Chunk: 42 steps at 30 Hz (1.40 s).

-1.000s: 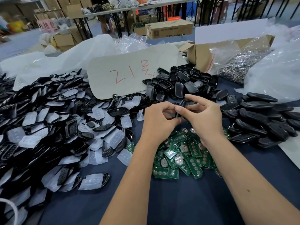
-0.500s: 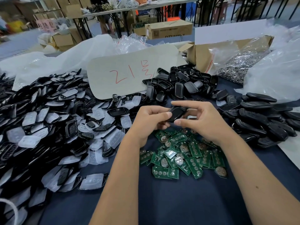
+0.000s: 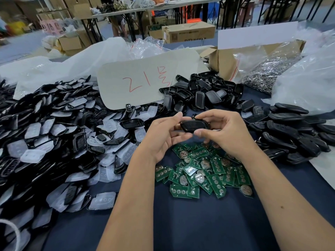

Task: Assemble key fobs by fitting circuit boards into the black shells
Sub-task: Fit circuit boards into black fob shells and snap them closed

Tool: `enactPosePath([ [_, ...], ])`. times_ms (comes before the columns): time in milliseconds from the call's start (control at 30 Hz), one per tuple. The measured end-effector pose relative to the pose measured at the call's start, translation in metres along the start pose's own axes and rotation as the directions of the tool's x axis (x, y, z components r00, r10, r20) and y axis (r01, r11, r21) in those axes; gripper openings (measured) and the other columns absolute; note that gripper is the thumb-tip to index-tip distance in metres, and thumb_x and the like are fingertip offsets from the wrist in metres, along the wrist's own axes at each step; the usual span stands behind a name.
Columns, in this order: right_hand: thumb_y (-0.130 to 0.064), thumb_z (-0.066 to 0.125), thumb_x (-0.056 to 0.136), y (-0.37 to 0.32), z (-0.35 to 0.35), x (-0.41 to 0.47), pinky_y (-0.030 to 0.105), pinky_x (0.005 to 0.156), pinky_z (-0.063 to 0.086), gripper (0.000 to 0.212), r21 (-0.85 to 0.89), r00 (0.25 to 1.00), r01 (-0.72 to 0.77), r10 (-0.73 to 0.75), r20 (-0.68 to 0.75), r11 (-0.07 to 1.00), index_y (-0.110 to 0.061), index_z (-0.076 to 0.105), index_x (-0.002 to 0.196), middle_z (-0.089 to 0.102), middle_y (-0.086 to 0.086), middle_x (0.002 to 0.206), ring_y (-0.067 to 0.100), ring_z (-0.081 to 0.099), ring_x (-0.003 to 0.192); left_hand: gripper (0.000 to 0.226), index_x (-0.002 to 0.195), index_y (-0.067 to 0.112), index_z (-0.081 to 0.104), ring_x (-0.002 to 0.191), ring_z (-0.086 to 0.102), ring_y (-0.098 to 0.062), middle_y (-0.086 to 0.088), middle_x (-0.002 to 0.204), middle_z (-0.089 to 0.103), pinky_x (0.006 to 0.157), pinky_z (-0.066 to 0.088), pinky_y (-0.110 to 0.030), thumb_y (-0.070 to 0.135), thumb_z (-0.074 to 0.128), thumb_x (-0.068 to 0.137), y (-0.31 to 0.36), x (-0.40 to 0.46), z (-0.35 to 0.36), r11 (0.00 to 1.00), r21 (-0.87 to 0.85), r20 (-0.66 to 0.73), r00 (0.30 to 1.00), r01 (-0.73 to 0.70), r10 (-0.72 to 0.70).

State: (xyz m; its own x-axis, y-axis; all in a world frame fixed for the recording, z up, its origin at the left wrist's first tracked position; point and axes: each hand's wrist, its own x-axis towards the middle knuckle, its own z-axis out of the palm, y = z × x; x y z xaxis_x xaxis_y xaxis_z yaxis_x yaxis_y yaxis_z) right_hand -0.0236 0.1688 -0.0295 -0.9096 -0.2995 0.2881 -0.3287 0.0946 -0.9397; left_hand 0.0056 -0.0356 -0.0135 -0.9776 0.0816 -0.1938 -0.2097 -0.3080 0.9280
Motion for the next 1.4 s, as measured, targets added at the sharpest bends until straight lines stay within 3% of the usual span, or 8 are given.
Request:
enactPosePath([
  [200, -0.003, 0.090, 0.077, 0.000, 0.003, 0.001, 0.035, 0.059, 0.062, 0.034, 0.041, 1.000, -0.025, 0.026, -0.006, 0.999, -0.024, 0.079, 0.101, 0.077, 0.009, 0.091, 0.034, 0.077, 0.074, 0.012, 0.097, 0.007, 0.082, 0.068, 0.072, -0.020, -0.017, 0.093, 0.078, 0.068, 0.063, -0.023, 0.006, 0.072, 0.092, -0.005, 0.002, 0.002, 0.997, 0.040, -0.028, 0.998, -0.061, 0.062],
  [400, -0.008, 0.081, 0.089, 0.000, 0.008, 0.001, 0.034, 0.067, 0.063, 0.021, 0.188, 0.993, -0.038, 0.057, -0.101, 0.981, -0.022, 0.080, 0.104, 0.079, 0.009, 0.090, 0.031, 0.077, 0.081, 0.022, 0.097, 0.012, 0.083, 0.080, 0.075, -0.024, -0.017, 0.096, 0.078, 0.072, 0.063, -0.025, -0.005, 0.071, 0.091, -0.005, 0.003, 0.002, 0.981, 0.083, -0.015, 0.984, -0.176, 0.178],
  [567, -0.003, 0.083, 0.084, 0.000, 0.009, 0.003, 0.056, 0.095, 0.059, 0.021, 0.220, 0.984, -0.060, 0.095, -0.153, 0.974, -0.020, 0.083, 0.096, 0.080, 0.014, 0.096, 0.045, 0.071, 0.100, 0.025, 0.102, 0.011, 0.081, 0.092, 0.075, -0.028, -0.017, 0.101, 0.078, 0.083, 0.063, -0.031, -0.007, 0.076, 0.086, -0.006, 0.003, 0.002, 0.944, 0.155, -0.026, 0.954, -0.292, 0.299],
  [633, -0.001, 0.082, 0.083, -0.002, 0.008, 0.002, 0.058, 0.096, 0.056, 0.020, 0.244, 0.982, -0.060, 0.100, -0.158, 0.968, -0.017, 0.082, 0.096, 0.079, 0.018, 0.096, 0.048, 0.069, 0.103, 0.025, 0.101, 0.017, 0.082, 0.092, 0.073, -0.027, -0.015, 0.099, 0.079, 0.087, 0.061, -0.036, -0.003, 0.080, 0.084, -0.006, 0.004, 0.001, 0.910, 0.236, -0.013, 0.935, -0.342, 0.355],
  [833, 0.000, 0.081, 0.083, -0.007, 0.010, 0.000, 0.052, 0.089, 0.059, 0.020, 0.263, 0.985, -0.051, 0.091, -0.143, 0.964, -0.005, 0.079, 0.103, 0.076, 0.026, 0.098, 0.040, 0.071, 0.094, 0.024, 0.092, 0.024, 0.084, 0.083, 0.072, -0.013, -0.004, 0.087, 0.079, 0.077, 0.057, -0.023, 0.004, 0.085, 0.078, -0.005, 0.003, -0.002, 0.871, 0.273, 0.014, 0.907, -0.409, 0.422],
  [1067, -0.009, 0.083, 0.078, -0.010, 0.010, -0.001, 0.043, 0.094, 0.061, 0.022, 0.264, 0.991, 0.014, 0.021, -0.129, 0.964, -0.009, 0.079, 0.100, 0.080, 0.011, 0.099, 0.036, 0.074, 0.100, 0.020, 0.086, 0.027, 0.084, 0.089, 0.073, -0.022, -0.008, 0.091, 0.079, 0.084, 0.060, -0.037, 0.012, 0.085, 0.073, -0.005, 0.003, -0.001, 0.870, 0.240, 0.026, 0.899, -0.430, 0.438],
  [1200, 0.003, 0.082, 0.082, -0.010, 0.010, 0.001, 0.033, 0.089, 0.060, 0.022, 0.113, 0.989, 0.049, -0.032, -0.144, 0.992, -0.013, 0.080, 0.096, 0.080, 0.004, 0.094, 0.022, 0.076, 0.095, 0.022, 0.091, 0.022, 0.083, 0.085, 0.073, -0.016, -0.006, 0.089, 0.079, 0.079, 0.059, -0.028, 0.006, 0.085, 0.077, -0.004, 0.004, -0.003, 0.844, 0.326, 0.020, 0.895, -0.427, 0.445],
  [1400, 0.004, 0.085, 0.078, -0.012, 0.016, 0.000, 0.032, 0.085, 0.059, 0.021, -0.266, 0.978, 0.144, -0.179, -0.109, 0.953, -0.010, 0.080, 0.092, 0.075, -0.004, 0.093, 0.010, 0.071, 0.091, 0.026, 0.092, 0.013, 0.079, 0.093, 0.073, -0.010, 0.002, 0.093, 0.077, 0.090, 0.060, -0.035, -0.004, 0.087, 0.073, -0.010, 0.005, 0.009, 0.626, 0.638, 0.028, 0.827, -0.448, 0.562],
])
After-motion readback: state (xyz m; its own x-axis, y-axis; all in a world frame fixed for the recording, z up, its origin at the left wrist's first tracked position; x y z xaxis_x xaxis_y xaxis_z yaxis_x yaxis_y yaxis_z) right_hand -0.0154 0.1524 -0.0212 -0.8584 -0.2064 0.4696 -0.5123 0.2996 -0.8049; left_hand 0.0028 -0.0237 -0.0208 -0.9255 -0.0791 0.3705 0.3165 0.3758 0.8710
